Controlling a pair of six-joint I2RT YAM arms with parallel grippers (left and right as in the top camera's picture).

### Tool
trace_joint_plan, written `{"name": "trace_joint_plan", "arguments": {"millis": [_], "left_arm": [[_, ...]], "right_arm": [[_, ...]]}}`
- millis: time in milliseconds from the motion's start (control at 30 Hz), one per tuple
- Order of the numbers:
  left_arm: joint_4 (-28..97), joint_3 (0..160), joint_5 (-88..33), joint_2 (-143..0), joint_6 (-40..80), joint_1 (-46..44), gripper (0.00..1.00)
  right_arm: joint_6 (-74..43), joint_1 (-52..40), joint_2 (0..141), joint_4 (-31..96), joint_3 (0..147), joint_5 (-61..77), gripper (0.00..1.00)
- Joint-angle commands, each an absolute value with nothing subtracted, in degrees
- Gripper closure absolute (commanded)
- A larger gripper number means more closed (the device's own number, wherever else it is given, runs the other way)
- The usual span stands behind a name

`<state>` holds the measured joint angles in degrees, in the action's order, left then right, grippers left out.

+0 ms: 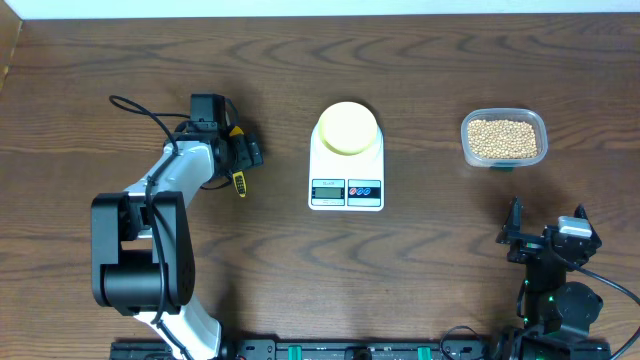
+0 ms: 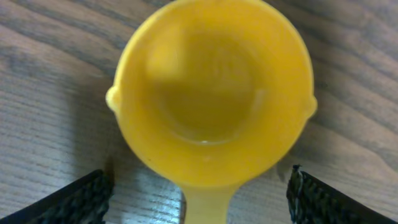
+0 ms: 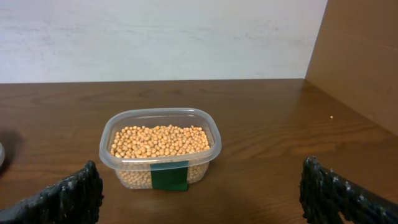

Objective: Scoop item into bowl and weigh 50g on scale

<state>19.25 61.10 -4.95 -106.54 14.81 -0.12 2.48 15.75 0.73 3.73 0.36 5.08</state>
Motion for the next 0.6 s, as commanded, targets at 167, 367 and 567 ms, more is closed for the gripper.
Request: {"name": "trace_joint_plan", "arguments": {"millis": [167, 367, 567], "left_arm": [[19.9, 59.8, -5.3, -107.5, 14.7, 0.0, 0.19], [18.7, 59.5, -5.3, -107.5, 14.7, 0.0, 0.18], [18.7, 59.2, -5.3, -107.5, 14.7, 0.0, 0.12]], "right_arm": [[1.7, 15.6, 0.6, 4.0, 0.3, 4.8, 0.01], [1.7, 15.6, 0.6, 4.0, 0.3, 4.8, 0.01], [1.7, 15.6, 0.6, 4.0, 0.3, 4.8, 0.01]]}}
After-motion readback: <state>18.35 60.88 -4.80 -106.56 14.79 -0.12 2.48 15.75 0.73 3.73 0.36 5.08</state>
